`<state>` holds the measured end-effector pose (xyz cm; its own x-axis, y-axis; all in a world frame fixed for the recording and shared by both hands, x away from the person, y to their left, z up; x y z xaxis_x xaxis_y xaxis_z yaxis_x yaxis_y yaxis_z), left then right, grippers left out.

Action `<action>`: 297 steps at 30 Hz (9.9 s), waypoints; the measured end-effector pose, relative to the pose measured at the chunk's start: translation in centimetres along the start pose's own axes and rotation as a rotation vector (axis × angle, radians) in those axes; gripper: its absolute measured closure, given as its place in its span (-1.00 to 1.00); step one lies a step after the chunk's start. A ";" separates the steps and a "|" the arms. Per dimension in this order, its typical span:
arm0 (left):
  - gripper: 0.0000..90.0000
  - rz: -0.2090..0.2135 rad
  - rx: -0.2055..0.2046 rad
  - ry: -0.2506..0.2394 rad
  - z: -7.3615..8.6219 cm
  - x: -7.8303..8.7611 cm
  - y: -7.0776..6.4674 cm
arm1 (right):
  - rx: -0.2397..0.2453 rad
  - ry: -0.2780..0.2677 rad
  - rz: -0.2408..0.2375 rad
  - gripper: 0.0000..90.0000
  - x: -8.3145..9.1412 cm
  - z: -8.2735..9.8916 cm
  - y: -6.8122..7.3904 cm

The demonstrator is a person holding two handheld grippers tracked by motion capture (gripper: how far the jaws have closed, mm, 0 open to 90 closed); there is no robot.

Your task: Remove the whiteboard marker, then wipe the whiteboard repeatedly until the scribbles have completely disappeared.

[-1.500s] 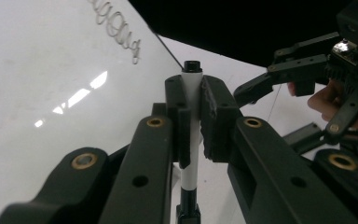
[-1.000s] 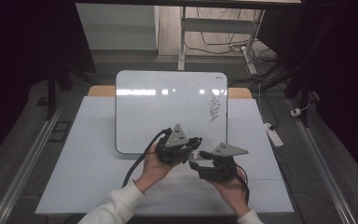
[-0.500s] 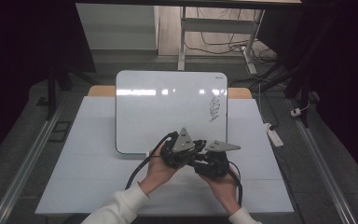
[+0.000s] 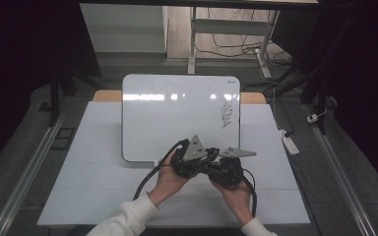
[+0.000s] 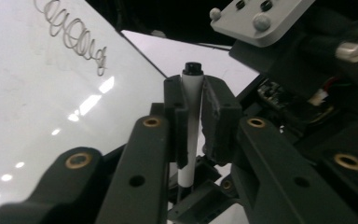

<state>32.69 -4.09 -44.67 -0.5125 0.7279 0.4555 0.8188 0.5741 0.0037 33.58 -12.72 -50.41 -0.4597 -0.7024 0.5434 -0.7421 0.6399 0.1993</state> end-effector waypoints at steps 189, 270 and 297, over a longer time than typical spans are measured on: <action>-0.40 -0.169 0.326 0.208 20.1 15.0 8.9 | 0.159 -0.328 0.280 0.73 0.0 -11.6 -14.5; -0.40 -0.168 0.324 0.212 20.1 14.9 8.8 | 0.215 -0.285 0.327 0.73 0.5 -10.0 -13.8; -0.40 -0.169 0.329 0.209 20.1 14.9 8.9 | 0.219 -0.277 0.300 0.73 0.7 -9.3 -13.9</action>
<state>27.14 19.41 -55.70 -0.5413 0.5411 0.6436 0.5842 0.7925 -0.1750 48.07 -19.19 -45.25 -0.7607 -0.5721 0.3067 -0.6284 0.7675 -0.1268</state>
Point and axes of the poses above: each handheld gripper's, and its own axes: x roughly backward along the jaws, z roughly out of its underside, y roughly to its left, the point moved 6 cm from there along -x, roughly forward along the jaws, and after that the axes turned 5 degrees about x, right-handed, at the moved point
